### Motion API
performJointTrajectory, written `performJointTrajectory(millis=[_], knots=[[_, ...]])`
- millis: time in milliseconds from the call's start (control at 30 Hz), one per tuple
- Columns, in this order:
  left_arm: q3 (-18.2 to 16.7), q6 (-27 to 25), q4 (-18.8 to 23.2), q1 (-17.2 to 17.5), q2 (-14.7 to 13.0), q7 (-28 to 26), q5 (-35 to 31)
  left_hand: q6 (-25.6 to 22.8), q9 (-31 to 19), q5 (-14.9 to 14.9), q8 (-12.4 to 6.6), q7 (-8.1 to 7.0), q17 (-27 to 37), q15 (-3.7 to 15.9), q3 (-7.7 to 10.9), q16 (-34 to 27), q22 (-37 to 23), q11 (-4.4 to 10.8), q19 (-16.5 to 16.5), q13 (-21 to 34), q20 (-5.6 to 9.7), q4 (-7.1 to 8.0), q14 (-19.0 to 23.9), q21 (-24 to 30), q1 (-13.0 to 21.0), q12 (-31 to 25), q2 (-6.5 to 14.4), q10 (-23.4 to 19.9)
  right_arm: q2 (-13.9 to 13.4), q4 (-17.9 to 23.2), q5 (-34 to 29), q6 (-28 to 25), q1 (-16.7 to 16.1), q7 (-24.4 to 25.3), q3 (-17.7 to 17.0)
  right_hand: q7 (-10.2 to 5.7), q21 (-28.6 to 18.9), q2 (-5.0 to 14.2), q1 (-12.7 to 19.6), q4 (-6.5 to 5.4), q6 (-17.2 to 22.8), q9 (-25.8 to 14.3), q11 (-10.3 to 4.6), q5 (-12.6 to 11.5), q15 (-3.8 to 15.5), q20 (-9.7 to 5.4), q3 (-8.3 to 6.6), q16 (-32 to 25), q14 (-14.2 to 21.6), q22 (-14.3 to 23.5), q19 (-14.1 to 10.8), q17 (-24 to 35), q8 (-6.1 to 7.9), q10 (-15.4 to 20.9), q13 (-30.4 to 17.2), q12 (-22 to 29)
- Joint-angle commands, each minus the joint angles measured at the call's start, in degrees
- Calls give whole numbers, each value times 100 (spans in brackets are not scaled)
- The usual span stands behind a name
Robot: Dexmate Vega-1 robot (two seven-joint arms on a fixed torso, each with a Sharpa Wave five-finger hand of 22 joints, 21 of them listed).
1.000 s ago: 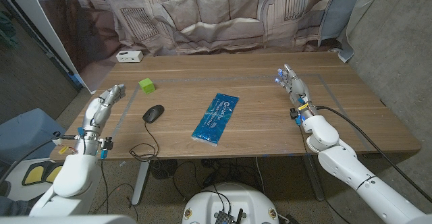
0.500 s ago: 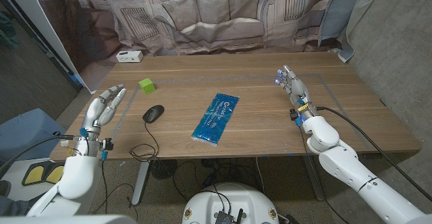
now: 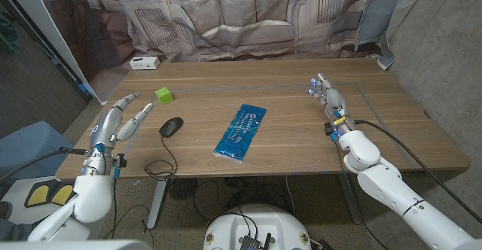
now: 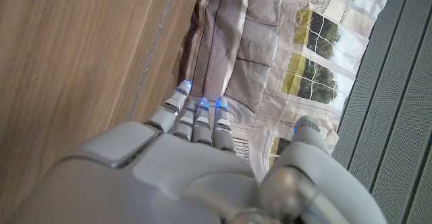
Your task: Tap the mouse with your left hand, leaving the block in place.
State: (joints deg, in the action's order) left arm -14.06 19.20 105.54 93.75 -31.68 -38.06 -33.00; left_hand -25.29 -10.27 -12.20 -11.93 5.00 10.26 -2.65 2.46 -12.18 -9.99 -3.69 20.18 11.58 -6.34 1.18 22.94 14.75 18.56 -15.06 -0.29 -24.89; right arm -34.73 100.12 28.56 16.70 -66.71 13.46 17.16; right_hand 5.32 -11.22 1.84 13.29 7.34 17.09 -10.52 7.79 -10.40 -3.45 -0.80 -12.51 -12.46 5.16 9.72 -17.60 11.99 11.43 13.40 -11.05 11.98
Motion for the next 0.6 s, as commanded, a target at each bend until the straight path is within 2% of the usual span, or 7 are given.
performJointTrajectory(millis=[33,433,533,600], knots=[[141,-1362,604,360,-269,-542,-1177,-36,-13,-47,-18,-46,15,31,-18,1,-29,63,33,12,11,-18,51,-11,55,1,-28,-8,-2,69,-18,2,-66,36,-24,-25,21,30,16,-1,20,-24,3,-13,-5,5,2,13,-20,15,31,13,-9,-23,-11,-13],[338,-1919,729,438,-626,-518,-1098,-96,-15,-52,-15,-70,15,79,-20,11,-30,68,78,13,115,-15,88,-27,55,6,-2,-57,-1,87,-26,-13,-118,76,-41,12,23,28,12,-2,30,-24,12,-11,-4,8,10,20,-30,15,40,14,-8,-37,-12,-21],[388,-2025,735,433,-713,-484,-1061,-104,-17,-53,11,-101,15,67,-23,113,-31,70,-54,15,105,-12,-126,-117,53,97,28,105,-9,97,-46,-13,-137,96,-50,18,24,28,12,-2,29,-24,16,-11,-5,9,11,21,-32,15,45,15,-10,-37,-12,-22],[424,-2161,757,422,-743,-478,-1084,-86,-19,-53,74,-95,21,-31,-61,224,-34,77,-484,25,102,9,-776,-339,10,295,81,557,-11,101,-46,-10,-162,111,-62,20,23,28,12,-2,32,-24,14,-11,-4,9,12,23,-33,15,45,15,-9,-38,-12,-23]])
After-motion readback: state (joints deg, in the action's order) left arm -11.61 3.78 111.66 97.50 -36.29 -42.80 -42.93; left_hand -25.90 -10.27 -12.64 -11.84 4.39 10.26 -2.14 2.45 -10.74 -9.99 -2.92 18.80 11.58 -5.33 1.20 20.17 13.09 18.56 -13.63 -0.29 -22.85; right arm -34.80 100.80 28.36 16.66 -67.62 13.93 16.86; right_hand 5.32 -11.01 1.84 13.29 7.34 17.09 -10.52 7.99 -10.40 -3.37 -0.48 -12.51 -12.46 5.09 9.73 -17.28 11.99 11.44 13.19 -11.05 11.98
